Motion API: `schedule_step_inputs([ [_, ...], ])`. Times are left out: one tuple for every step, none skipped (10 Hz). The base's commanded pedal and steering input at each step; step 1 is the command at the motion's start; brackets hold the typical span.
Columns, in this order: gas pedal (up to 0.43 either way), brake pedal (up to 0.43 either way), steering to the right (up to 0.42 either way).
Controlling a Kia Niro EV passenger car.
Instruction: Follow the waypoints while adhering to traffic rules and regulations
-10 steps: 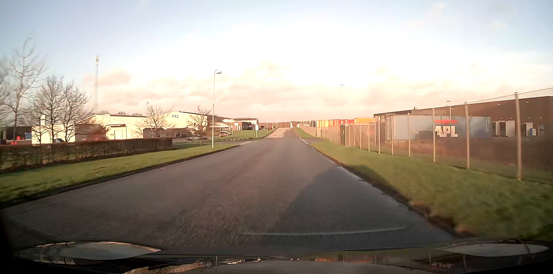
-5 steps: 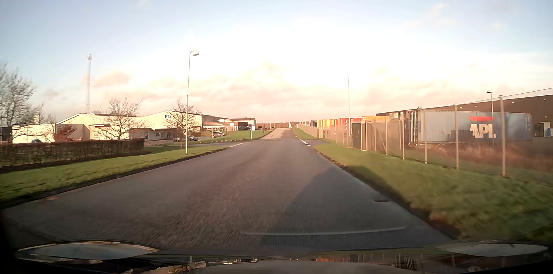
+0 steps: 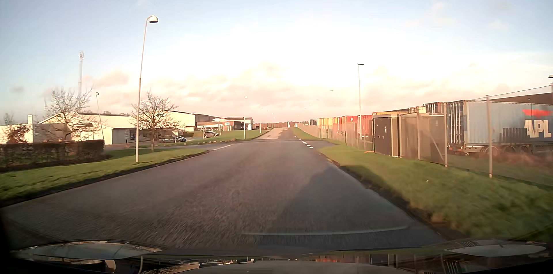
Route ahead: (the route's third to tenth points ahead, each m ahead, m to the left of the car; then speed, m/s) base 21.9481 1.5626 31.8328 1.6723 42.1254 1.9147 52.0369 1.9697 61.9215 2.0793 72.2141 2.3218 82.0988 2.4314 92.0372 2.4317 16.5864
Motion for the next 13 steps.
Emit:
schedule_step_inputs([
  [0.138, 0.000, 0.001],
  [0.138, 0.000, -0.001],
  [0.138, 0.000, -0.002],
  [0.138, 0.000, -0.002],
  [0.138, 0.000, -0.002],
  [0.138, 0.000, -0.002],
  [0.150, 0.000, -0.002],
  [0.150, 0.000, -0.002],
  [0.150, 0.000, -0.002],
  [0.150, 0.000, -0.001],
  [0.150, 0.000, 0.000],
  [0.150, 0.000, -0.001],
  [0.150, 0.000, -0.003],
])
